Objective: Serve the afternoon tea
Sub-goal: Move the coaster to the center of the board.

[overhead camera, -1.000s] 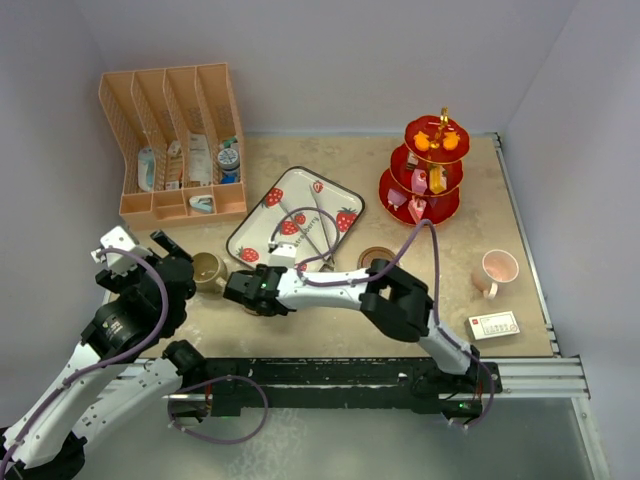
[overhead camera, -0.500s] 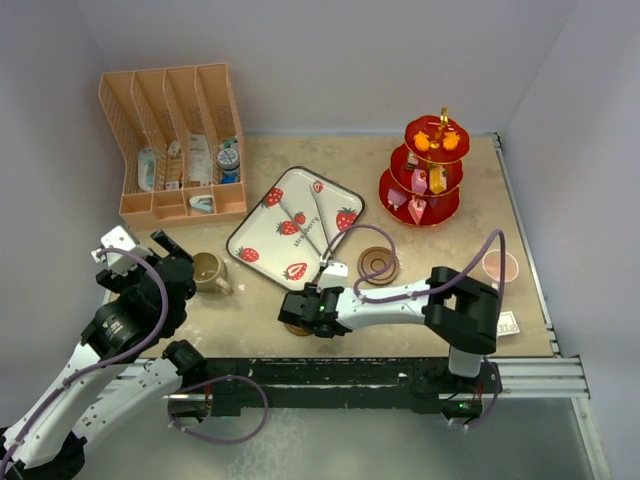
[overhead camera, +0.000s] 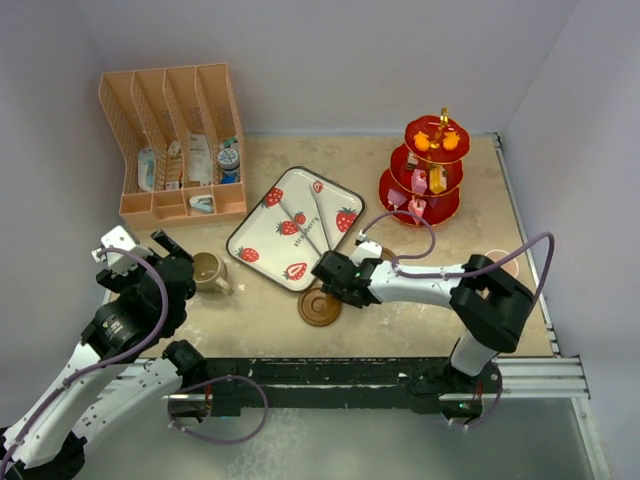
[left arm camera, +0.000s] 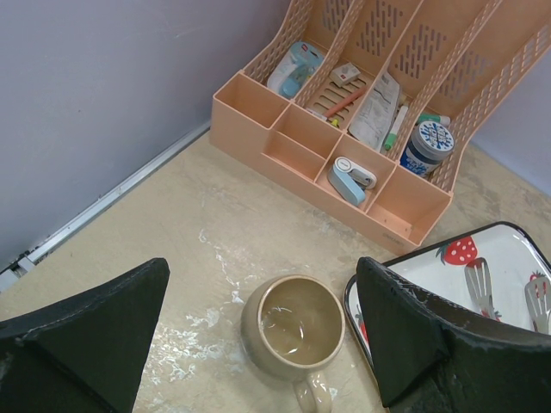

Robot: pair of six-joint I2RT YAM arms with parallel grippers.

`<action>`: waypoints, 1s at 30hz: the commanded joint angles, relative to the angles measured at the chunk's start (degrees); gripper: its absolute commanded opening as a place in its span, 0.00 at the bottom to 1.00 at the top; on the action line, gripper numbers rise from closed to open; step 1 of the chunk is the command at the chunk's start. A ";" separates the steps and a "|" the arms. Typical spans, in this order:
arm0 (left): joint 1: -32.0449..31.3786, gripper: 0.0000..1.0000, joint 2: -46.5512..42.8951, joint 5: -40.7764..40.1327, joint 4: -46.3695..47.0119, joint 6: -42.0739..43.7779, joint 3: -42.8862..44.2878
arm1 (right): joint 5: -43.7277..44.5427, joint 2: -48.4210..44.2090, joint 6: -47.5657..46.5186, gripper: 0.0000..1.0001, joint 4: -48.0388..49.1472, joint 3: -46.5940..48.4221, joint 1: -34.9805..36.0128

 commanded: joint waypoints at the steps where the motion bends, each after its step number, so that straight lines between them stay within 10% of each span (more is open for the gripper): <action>1: 0.41 0.87 0.32 -0.09 1.20 0.38 1.59 | -10.06 8.89 -1.08 0.64 -4.21 -10.19 -4.13; 17: 0.39 0.87 -0.02 0.43 1.54 0.64 1.46 | -8.05 -5.27 -8.07 0.62 0.36 -14.65 -6.06; 24: 0.45 0.87 0.06 0.68 1.90 1.08 1.34 | -5.76 -8.23 -19.94 0.63 0.17 -3.78 10.40; 30: 0.39 0.87 -0.03 0.78 1.90 1.00 1.19 | 6.55 5.57 -7.54 0.65 -17.42 13.37 19.81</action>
